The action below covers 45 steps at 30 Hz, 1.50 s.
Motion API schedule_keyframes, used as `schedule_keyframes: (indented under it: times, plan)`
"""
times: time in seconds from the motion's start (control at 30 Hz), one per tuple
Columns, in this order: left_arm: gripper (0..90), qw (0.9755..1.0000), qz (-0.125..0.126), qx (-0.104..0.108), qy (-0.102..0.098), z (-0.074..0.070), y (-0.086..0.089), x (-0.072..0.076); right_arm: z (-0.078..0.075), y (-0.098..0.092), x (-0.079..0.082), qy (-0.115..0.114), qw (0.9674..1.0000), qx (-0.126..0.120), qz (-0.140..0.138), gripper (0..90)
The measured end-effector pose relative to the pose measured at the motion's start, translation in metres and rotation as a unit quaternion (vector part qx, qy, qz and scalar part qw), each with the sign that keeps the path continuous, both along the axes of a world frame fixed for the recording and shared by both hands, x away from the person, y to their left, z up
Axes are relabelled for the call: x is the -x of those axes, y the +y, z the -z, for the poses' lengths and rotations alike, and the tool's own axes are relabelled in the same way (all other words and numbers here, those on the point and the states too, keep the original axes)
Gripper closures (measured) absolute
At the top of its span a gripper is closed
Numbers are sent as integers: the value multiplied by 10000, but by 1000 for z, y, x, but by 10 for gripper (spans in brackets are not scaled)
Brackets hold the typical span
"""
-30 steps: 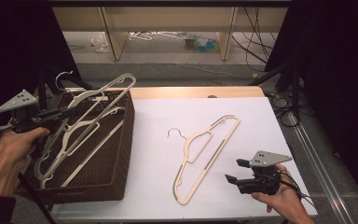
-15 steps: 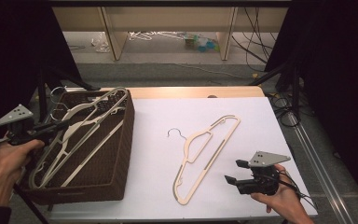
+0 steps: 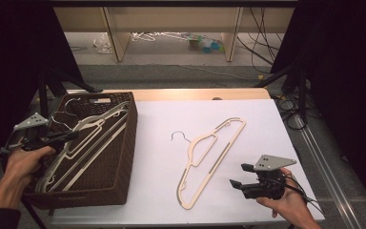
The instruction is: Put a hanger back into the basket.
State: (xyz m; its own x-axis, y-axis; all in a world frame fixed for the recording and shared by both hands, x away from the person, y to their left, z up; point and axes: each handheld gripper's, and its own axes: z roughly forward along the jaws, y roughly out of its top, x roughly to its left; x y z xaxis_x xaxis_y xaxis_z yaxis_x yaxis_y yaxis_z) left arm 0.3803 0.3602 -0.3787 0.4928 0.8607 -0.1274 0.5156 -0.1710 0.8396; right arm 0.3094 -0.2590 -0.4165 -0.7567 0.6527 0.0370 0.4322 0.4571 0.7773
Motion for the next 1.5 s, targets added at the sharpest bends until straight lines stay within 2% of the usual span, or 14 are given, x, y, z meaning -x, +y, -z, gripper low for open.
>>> schedule_keyframes:
  times: [0.37, 0.47, 0.57, 0.73, 0.8, 0.83, 0.9, 1.03, 1.07, 1.1, 1.17, 1.2, 1.23, 1.5]
  plan:
    - [847, 9985, -228, -317, 393, 21, 4, -9, 2, 0, 0, 35, 10000, 40, -9, 312]
    - [838, 9984, -425, -100, 371, 27, 9, -9, 2, 1, 0, 37, 10000, 21, -3, 312]
    - [829, 9979, -499, -125, 399, 29, 10, -11, 3, 1, 0, 26, 10000, 27, -11, 312]
    - [802, 9948, -637, -562, 559, 31, 14, -13, 3, 1, 0, 32, 10000, 35, -7, 312]
    - [799, 9945, -735, -486, 565, 33, 16, -14, 3, 1, 0, 40, 10000, 27, -8, 312]
    - [794, 9932, -674, -692, 648, 32, 19, -14, 3, 1, 0, 35, 10000, 33, -6, 312]
    - [782, 9931, -913, -496, 546, 34, 16, -14, 3, 1, 0, 37, 10000, 36, -16, 312]
    - [723, 9904, -1002, -775, 552, 31, 22, -12, 4, 1, 0, 87, 10000, 29, 2, 312]
    - [697, 9897, -1211, -602, 478, 32, 21, -12, 4, 1, -1, 75, 10000, 47, -17, 312]
    - [677, 9891, -1189, -703, 517, 31, 23, -12, 4, 1, -1, 75, 10000, 47, -19, 312]
    - [672, 9897, -1247, -485, 502, 33, 22, -11, 4, 1, 0, 82, 10000, 39, -16, 312]
    - [662, 9897, -1240, -508, 509, 33, 21, -11, 4, 1, 0, 98, 9999, 28, -11, 312]
    - [649, 9891, -1100, -767, 607, 31, 23, -10, 4, 1, 0, 95, 9999, 29, -13, 312]
    - [496, 9936, -1061, -329, 187, 15, -2, 2, 5, 2, 0, 105, 9999, 32, -3, 310]
